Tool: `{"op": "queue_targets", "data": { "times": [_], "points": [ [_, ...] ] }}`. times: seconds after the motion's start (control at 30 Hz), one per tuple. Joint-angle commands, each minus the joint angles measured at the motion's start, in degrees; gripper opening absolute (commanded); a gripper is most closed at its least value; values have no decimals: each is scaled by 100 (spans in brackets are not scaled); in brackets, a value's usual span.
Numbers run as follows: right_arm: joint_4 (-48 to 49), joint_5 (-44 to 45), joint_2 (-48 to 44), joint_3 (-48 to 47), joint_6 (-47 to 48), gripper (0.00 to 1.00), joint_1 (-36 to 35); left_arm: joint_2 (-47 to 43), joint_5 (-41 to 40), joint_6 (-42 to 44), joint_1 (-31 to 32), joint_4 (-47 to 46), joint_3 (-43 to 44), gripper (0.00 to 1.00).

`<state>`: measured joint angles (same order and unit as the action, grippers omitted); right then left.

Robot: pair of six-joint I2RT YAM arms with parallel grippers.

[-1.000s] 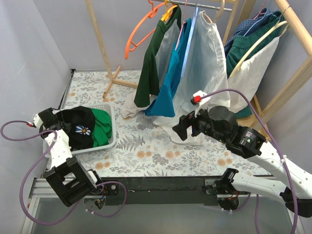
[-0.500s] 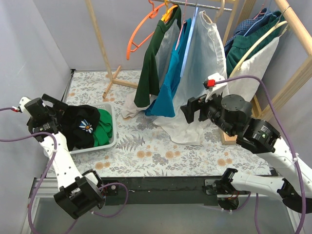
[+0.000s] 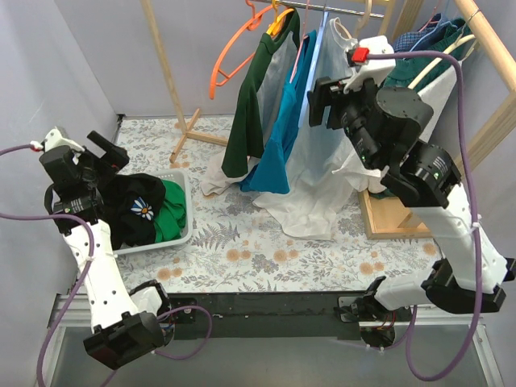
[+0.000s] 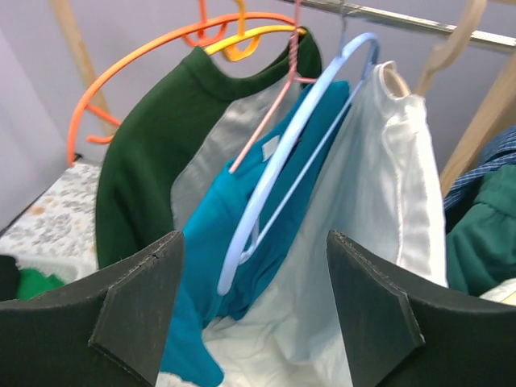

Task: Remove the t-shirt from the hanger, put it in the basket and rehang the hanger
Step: Place the T-shirt in the bin, then pick up the hanger from the clothesline.

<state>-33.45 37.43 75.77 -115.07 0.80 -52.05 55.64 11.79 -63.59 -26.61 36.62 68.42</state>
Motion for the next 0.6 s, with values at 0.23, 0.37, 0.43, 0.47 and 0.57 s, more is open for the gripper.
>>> {"op": "queue_targets", "data": {
  "times": [0.23, 0.37, 0.43, 0.47, 0.57],
  "points": [
    [-434, -831, 650, -983, 96, 88, 1846, 158, 1044, 646, 877, -173, 400, 98],
    [-522, -1781, 825, -956, -228, 83, 2697, 237, 1097, 717, 1096, -182, 488, 98],
    [-732, -2263, 966, -1140, -483, 78, 2980, 246, 1202, 682, 1140, -278, 470, 97],
    [-768, -2449, 1062, -1150, -562, 77, 3199, 246, 1272, 655, 1158, -313, 435, 96],
    [-724, -2960, 1168, -1044, -703, 71, 3412, 255, 1317, 638, 1176, -392, 409, 96]
  ]
}}
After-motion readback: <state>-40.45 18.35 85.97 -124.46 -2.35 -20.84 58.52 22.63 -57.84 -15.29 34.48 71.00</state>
